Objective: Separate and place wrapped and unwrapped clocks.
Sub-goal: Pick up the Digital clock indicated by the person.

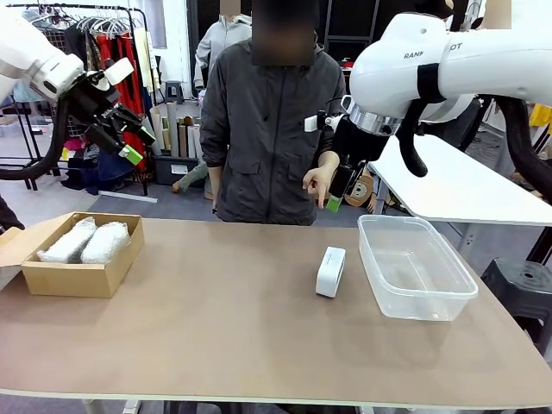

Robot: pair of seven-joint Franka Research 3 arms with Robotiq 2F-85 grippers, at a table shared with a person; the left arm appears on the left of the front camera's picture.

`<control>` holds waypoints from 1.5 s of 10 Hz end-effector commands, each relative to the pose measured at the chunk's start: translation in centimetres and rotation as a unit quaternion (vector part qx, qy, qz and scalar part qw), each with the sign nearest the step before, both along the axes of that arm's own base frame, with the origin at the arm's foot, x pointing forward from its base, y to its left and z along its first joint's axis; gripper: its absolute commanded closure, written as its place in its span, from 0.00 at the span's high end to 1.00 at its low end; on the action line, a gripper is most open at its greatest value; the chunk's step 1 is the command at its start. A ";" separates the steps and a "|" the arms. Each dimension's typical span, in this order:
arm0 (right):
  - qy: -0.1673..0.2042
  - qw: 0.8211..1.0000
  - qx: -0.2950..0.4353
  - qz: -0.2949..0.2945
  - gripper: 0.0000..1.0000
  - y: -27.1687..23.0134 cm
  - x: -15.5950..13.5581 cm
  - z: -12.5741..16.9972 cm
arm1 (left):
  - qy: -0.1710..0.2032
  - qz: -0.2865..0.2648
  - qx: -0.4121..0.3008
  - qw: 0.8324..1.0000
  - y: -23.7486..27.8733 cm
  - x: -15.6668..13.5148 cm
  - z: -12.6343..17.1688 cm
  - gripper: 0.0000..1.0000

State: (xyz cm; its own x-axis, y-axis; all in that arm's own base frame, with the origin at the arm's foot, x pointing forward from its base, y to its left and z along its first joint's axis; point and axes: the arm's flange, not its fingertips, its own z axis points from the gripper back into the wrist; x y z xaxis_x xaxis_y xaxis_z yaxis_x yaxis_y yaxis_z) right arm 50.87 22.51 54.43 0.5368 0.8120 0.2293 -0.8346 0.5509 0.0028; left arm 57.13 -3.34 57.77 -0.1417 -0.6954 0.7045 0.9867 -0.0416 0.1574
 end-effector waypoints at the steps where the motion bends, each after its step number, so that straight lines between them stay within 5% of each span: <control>1: -0.010 1.000 -0.006 -0.008 1.00 0.0 -0.1 -0.1 | 0.001 0.002 0.007 1.000 0.1 -0.1 0.1 1.00; 7: 0.000 1.000 0.000 0.000 1.00 0.0 0.0 0.0 | 0.001 0.002 0.007 1.000 0.1 -0.1 0.1 1.00; 10: -0.034 0.987 -0.054 -0.147 1.00 1.8 -0.5 -0.6 | 0.001 0.002 0.007 1.000 0.1 -0.1 0.1 1.00; 12: -0.040 0.978 -0.099 -0.179 1.00 3.5 -1.9 -1.4 | 0.001 0.002 0.007 1.000 0.1 -0.1 0.1 1.00; 15: -0.066 0.941 -0.116 -0.312 1.00 4.7 -3.2 -2.5 | 0.001 0.002 0.007 1.000 0.1 -0.1 0.1 1.00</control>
